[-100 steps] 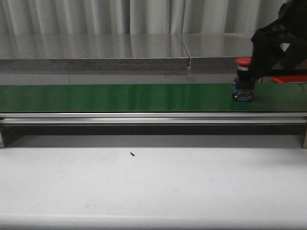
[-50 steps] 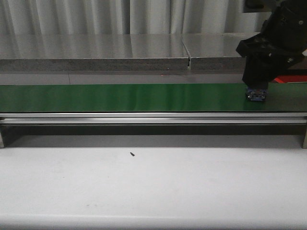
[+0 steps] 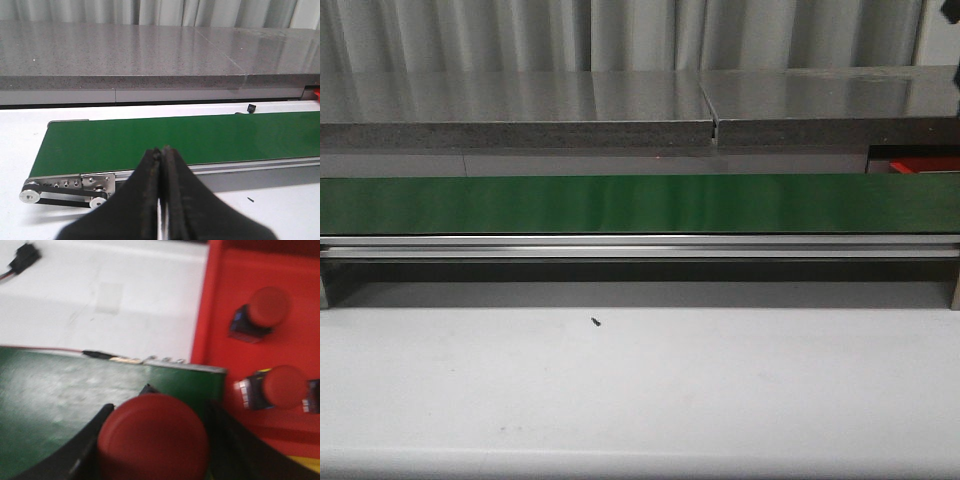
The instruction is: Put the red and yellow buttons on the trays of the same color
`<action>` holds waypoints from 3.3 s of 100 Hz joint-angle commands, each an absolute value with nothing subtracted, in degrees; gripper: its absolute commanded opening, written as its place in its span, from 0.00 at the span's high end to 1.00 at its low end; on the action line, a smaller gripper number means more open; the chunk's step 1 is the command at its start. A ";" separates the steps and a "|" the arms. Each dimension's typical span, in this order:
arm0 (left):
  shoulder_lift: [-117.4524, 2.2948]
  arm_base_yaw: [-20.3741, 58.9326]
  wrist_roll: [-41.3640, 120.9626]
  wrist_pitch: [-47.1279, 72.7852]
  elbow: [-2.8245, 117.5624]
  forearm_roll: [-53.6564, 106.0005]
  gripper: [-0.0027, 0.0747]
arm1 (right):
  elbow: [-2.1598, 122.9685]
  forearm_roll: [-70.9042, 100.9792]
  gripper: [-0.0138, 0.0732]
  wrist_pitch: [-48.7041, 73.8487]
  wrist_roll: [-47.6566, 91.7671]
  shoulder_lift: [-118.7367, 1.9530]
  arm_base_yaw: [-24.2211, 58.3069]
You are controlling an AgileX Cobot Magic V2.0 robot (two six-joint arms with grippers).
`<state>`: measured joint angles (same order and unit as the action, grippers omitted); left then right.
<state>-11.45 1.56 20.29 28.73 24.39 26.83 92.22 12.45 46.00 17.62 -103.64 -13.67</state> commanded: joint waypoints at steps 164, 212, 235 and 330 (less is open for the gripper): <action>-11.94 1.95 20.14 24.91 25.84 27.92 0.99 | 131.65 11.06 0.70 45.21 17.06 -137.34 -24.40; -11.94 1.95 20.14 24.91 25.84 27.92 0.99 | 131.65 11.06 0.15 44.89 17.06 -137.21 -24.40; -11.94 1.95 20.14 24.91 25.84 27.92 0.99 | 132.34 10.93 0.14 45.33 17.06 -134.99 -24.40; -11.94 1.95 20.14 24.91 25.84 27.92 0.99 | 126.82 20.25 0.28 56.67 20.98 -102.97 -20.81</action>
<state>-11.45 1.56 20.29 28.73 24.39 26.83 127.93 18.37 59.35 19.38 -110.10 -21.93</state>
